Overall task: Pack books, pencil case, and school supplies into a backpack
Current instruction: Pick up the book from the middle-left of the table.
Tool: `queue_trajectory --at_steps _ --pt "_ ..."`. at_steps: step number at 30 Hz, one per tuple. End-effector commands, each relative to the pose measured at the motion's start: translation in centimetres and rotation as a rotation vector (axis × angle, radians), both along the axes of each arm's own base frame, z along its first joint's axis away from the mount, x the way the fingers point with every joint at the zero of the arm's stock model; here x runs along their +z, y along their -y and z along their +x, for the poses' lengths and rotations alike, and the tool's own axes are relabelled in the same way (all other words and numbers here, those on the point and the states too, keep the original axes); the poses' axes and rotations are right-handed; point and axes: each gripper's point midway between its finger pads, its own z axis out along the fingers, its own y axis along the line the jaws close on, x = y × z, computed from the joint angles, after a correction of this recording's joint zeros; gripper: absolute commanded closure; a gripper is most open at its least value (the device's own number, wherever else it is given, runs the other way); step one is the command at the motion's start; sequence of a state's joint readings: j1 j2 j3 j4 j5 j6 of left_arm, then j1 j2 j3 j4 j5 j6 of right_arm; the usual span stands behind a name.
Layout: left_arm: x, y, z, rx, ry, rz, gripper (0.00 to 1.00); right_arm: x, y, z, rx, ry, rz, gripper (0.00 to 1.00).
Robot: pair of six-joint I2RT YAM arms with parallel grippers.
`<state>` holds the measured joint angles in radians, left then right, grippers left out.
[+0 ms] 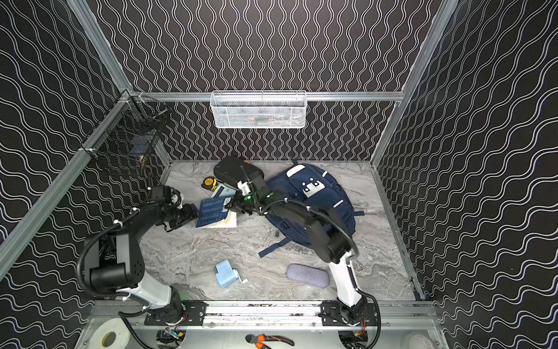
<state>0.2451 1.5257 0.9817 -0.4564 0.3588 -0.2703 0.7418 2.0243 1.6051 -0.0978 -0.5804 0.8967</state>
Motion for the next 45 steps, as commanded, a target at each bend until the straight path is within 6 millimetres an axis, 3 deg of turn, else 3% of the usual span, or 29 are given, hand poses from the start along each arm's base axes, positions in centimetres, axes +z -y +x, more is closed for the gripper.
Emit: queue_trajectory --at_steps 1,6,8,12,13,16,19,22,27,31,36,38,40,41,42,45 --pt "5.0 2.7 0.5 -0.025 0.114 -0.086 0.26 2.8 3.9 -1.0 0.074 0.173 -0.089 1.00" --pt "13.9 8.4 1.8 -0.191 0.365 -0.196 0.24 8.8 11.2 -1.5 0.026 0.401 -0.107 1.00" --pt "18.6 10.2 1.9 -0.247 0.545 -0.217 0.22 11.1 14.0 -1.8 -0.001 0.478 -0.073 1.00" --pt "28.1 13.2 -0.7 -0.375 0.940 -0.312 0.08 15.4 18.3 -3.9 -0.018 0.621 0.033 1.00" --pt "29.7 14.1 -1.6 -0.437 0.999 -0.348 0.07 16.3 19.8 -4.0 -0.044 0.660 0.044 1.00" --pt "33.0 17.9 -4.4 -0.676 1.062 -0.450 0.07 19.1 21.1 -6.3 -0.030 0.767 0.087 1.00" --pt "33.5 21.0 -5.9 -0.848 1.038 -0.447 0.07 21.9 21.5 -8.5 -0.005 0.841 0.147 1.00" --pt "33.9 22.7 -6.4 -0.937 1.002 -0.477 0.07 23.9 21.5 -10.0 0.015 0.871 0.212 1.00" --pt "36.1 24.1 -7.9 -1.026 1.031 -0.583 0.10 26.7 21.3 -11.8 0.069 0.894 0.301 1.00" --pt "36.5 24.6 -8.5 -1.066 1.022 -0.586 0.17 27.7 21.1 -12.4 0.110 0.901 0.325 1.00" --pt "37.5 24.9 -10.0 -1.112 1.022 -0.649 0.50 27.8 21.1 -12.1 0.101 0.898 0.309 1.00" --pt "38.2 24.8 -10.6 -1.120 1.045 -0.664 0.69 27.9 21.0 -12.1 0.101 0.894 0.312 1.00" --pt "38.9 24.8 -10.9 -1.127 1.073 -0.670 0.94 28.2 21.1 -12.1 0.097 0.897 0.317 1.00" --pt "39.2 24.8 -11.0 -1.127 1.082 -0.671 1.00 28.4 21.1 -12.0 0.087 0.901 0.316 1.00" --pt "39.5 24.7 -11.1 -1.126 1.097 -0.667 1.00 28.5 21.2 -11.8 0.072 0.903 0.307 0.92" --pt "40.8 24.5 -11.2 -1.114 1.150 -0.646 1.00 28.7 22.3 -9.9 -0.043 0.929 0.203 0.34"
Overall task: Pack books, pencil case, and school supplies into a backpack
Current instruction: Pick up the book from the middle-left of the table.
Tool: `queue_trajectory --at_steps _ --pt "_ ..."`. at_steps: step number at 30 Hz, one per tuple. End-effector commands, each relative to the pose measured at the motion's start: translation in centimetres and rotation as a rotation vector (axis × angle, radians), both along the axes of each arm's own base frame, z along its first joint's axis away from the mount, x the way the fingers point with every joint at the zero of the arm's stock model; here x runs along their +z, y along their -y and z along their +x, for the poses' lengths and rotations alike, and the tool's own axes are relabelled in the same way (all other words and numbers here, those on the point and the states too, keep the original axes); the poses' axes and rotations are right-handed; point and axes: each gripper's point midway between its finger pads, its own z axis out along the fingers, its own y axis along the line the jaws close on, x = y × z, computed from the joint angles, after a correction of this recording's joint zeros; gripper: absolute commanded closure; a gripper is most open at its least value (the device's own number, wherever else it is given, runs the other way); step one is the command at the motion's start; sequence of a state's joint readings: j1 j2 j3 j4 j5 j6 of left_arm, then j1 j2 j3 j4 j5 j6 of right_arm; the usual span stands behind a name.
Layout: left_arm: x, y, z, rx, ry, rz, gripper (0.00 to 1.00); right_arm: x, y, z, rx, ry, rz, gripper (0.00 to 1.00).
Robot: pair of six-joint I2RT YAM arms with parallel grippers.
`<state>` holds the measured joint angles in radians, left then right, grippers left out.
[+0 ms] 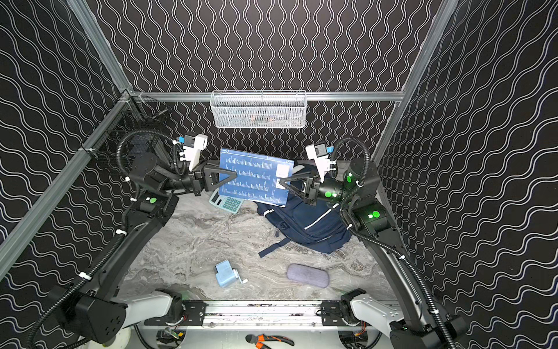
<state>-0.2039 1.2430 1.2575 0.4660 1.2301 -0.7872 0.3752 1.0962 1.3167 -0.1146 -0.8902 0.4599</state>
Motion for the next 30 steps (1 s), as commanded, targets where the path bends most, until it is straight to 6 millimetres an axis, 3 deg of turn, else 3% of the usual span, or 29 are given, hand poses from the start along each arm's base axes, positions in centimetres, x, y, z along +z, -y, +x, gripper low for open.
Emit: queue_trajectory --at_steps 1,3,6,10,12,17,22,27,30 --pt "2.9 -0.3 -1.2 0.010 0.117 -0.046 1.00 0.5 1.6 2.3 -0.190 0.031 -0.046 0.19" --pt "3.8 -0.4 -1.6 0.008 0.137 -0.060 1.00 0.4 2.6 3.1 -0.272 0.054 -0.083 0.01" --pt "5.2 -0.5 -2.2 -0.019 0.151 -0.100 1.00 0.6 2.5 2.7 -0.251 0.091 -0.101 0.01" --pt "6.7 -0.9 -3.8 -0.059 0.173 -0.163 1.00 2.3 0.1 -0.7 0.026 0.121 -0.026 0.01" --pt "6.6 -0.9 -3.9 -0.066 0.164 -0.162 1.00 3.9 -0.5 -2.5 0.158 0.142 0.042 0.07" --pt "5.5 -0.5 -3.2 -0.046 0.114 -0.121 1.00 6.3 -0.8 -4.5 0.304 0.170 0.137 0.20" --pt "4.4 -0.2 -2.4 -0.017 0.069 -0.096 1.00 7.2 -1.1 -4.2 0.283 0.188 0.142 0.27" --pt "4.0 0.2 -2.0 0.006 0.060 -0.071 1.00 6.9 -1.4 -3.6 0.262 0.157 0.145 0.38" --pt "4.1 0.5 -2.0 0.001 0.056 -0.080 1.00 6.5 -1.7 -3.7 0.263 0.142 0.153 0.39"
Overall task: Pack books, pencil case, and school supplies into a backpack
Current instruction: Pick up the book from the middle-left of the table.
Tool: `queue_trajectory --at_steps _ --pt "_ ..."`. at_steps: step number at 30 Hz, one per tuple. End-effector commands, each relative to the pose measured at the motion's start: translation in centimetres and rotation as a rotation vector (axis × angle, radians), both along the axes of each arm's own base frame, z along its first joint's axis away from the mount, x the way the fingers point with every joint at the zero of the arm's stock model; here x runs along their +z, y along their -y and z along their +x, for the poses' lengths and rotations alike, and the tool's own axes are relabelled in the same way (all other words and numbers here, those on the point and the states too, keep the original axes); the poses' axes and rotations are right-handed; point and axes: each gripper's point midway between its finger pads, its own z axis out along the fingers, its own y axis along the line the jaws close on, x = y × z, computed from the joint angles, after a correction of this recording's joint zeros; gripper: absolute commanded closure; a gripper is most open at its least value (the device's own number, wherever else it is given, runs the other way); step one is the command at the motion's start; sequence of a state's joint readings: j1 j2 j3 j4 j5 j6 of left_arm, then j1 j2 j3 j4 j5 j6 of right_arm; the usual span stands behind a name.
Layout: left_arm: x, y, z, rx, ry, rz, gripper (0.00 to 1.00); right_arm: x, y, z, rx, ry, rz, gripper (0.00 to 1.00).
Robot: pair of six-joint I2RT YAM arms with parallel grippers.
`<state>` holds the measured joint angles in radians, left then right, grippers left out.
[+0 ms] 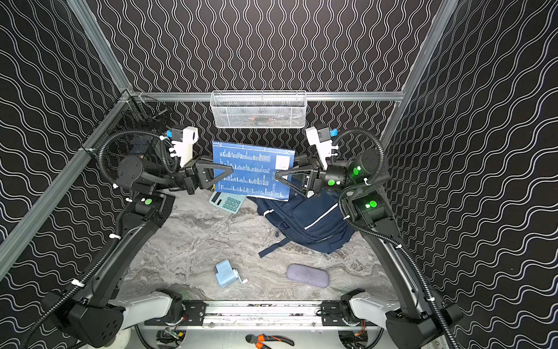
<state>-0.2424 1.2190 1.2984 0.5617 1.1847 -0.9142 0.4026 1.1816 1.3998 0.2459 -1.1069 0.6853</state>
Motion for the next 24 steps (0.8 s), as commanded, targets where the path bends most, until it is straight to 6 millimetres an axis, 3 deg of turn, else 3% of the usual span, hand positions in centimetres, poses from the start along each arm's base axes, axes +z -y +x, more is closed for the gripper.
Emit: queue_trajectory --at_steps 1,5,6,12,13,15,18,22,24 --pt "0.6 0.2 0.0 0.015 0.029 -0.017 1.00 0.3 -0.2 -0.3 -0.002 0.011 0.021 0.39" --pt "0.7 0.7 0.0 -0.001 0.026 -0.028 1.00 -0.3 -0.5 0.0 -0.015 -0.008 0.016 0.51" --pt "0.7 0.9 0.0 -0.003 0.028 -0.027 1.00 -0.4 -1.1 -0.6 0.012 -0.010 0.016 0.57" --pt "0.9 1.0 0.6 0.043 0.039 -0.007 1.00 -0.6 -0.9 0.5 -0.065 -0.036 0.001 0.99" --pt "0.7 1.1 1.0 0.065 0.037 0.005 1.00 -0.6 -0.8 0.8 -0.095 -0.052 -0.002 1.00" --pt "0.8 0.9 2.0 0.129 0.044 0.028 0.69 -0.6 -0.3 1.7 -0.172 -0.087 -0.005 1.00" --pt "0.3 0.5 4.3 0.263 0.038 0.075 0.50 -1.0 0.9 3.0 -0.303 -0.172 -0.034 1.00" --pt "-0.2 -0.3 6.5 0.388 0.028 0.083 0.41 -2.5 5.1 5.0 -0.634 -0.317 -0.109 1.00" --pt "-0.2 -0.4 7.5 0.440 0.022 0.056 0.39 -3.7 8.6 5.6 -0.852 -0.395 -0.154 1.00"
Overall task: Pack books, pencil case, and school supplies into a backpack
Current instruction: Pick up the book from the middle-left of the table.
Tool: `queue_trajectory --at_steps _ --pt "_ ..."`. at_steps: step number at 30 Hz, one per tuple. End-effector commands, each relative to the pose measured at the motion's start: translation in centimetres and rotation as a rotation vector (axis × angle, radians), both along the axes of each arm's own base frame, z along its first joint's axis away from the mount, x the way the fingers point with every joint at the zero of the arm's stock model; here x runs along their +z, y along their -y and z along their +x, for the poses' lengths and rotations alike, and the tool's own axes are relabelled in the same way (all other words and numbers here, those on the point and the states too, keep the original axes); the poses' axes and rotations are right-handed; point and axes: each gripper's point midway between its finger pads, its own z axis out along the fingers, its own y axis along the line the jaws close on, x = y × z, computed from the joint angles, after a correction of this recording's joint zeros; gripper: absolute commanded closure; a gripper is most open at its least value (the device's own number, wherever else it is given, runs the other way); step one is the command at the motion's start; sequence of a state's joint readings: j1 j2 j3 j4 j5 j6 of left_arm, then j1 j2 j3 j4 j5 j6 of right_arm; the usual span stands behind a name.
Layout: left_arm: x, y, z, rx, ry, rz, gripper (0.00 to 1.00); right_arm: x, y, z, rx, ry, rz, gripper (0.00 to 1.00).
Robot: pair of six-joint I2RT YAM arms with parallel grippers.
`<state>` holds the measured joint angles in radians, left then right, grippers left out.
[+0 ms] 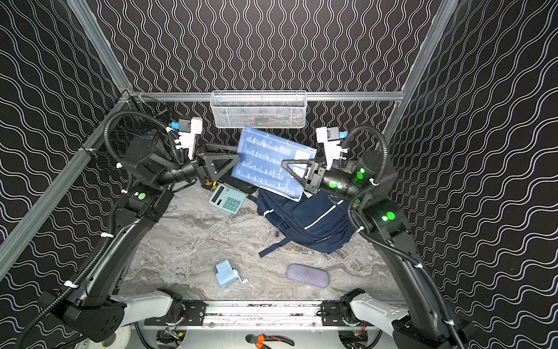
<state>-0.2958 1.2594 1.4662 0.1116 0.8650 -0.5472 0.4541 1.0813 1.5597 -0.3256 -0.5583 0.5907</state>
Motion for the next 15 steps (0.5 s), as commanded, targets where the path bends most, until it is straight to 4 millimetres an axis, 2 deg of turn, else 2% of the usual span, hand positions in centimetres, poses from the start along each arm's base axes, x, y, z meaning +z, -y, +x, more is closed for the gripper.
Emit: queue_trajectory --at_steps 1,4,7,10,11,15 --pt "-0.7 -0.5 2.6 0.149 0.011 -0.008 0.39 -4.2 6.7 2.4 -0.439 -0.204 -0.132 1.00" --pt "-1.9 1.5 3.4 0.175 0.016 0.002 0.37 -4.5 10.9 1.2 -0.629 -0.237 -0.192 1.00" --pt "-4.8 5.2 3.9 0.208 0.014 0.081 0.35 -4.6 15.0 -0.5 -0.797 -0.256 -0.245 1.00" --pt "-9.7 10.5 3.6 0.236 -0.014 0.209 0.33 -4.2 19.0 -2.9 -0.955 -0.262 -0.267 1.00" --pt "-11.9 12.6 3.2 0.240 -0.024 0.265 0.33 -4.1 20.2 -3.8 -0.999 -0.261 -0.265 1.00" --pt "-20.4 20.2 1.5 0.220 -0.046 0.485 0.32 -3.0 23.4 -7.1 -1.100 -0.230 -0.216 1.00"
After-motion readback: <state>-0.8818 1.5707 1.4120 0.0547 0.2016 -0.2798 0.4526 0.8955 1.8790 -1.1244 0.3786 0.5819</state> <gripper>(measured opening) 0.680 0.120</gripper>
